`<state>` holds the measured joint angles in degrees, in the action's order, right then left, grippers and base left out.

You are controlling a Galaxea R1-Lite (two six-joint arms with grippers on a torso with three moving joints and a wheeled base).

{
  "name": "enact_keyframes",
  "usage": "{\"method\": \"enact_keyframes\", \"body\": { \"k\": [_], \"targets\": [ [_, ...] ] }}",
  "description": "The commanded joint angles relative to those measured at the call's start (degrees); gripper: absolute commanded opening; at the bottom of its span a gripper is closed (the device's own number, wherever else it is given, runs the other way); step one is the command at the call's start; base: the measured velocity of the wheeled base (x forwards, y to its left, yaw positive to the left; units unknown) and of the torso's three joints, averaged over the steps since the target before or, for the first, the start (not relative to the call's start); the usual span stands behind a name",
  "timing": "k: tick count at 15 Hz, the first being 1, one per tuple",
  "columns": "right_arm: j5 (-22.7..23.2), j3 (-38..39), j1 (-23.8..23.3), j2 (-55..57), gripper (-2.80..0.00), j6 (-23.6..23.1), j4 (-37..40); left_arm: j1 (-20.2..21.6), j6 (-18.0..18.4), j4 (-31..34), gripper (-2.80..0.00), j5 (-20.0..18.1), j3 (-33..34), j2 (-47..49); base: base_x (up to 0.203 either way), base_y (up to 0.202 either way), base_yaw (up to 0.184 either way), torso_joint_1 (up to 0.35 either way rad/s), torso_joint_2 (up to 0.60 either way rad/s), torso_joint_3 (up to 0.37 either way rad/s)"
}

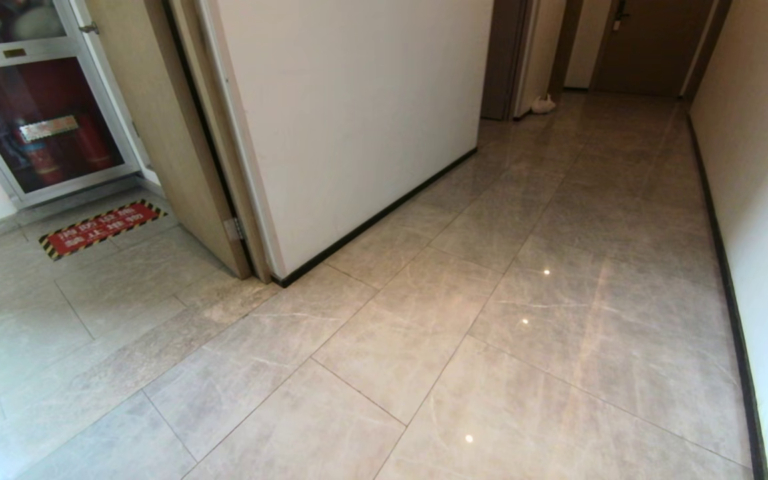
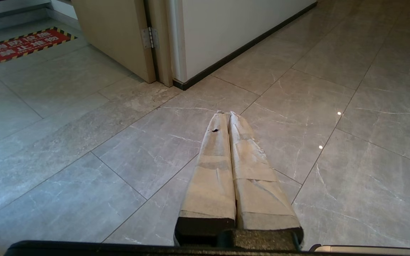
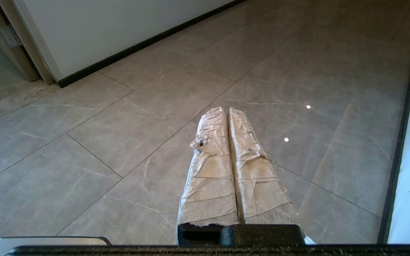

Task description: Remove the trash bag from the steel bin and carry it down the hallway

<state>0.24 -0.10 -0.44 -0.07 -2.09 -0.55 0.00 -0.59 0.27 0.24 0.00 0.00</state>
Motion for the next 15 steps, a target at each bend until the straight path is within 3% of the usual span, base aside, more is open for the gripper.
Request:
{"method": "enact_keyframes", "body": {
  "k": [1, 15],
  "targets": [
    [0.0, 0.0, 0.0, 0.1, -2.8, 0.0, -0.1, 0.0, 0.0, 0.0, -2.8, 0.0, 0.0, 0.0, 0.0, 0.0, 0.0, 0.0, 0.0, 0.0],
    [0.1, 0.0, 0.0, 0.1, -2.8, -0.2, 0.1, 0.0, 0.1, 0.0, -2.8, 0.0, 0.0, 0.0, 0.0, 0.0, 0.0, 0.0, 0.0, 0.0]
  ]
}}
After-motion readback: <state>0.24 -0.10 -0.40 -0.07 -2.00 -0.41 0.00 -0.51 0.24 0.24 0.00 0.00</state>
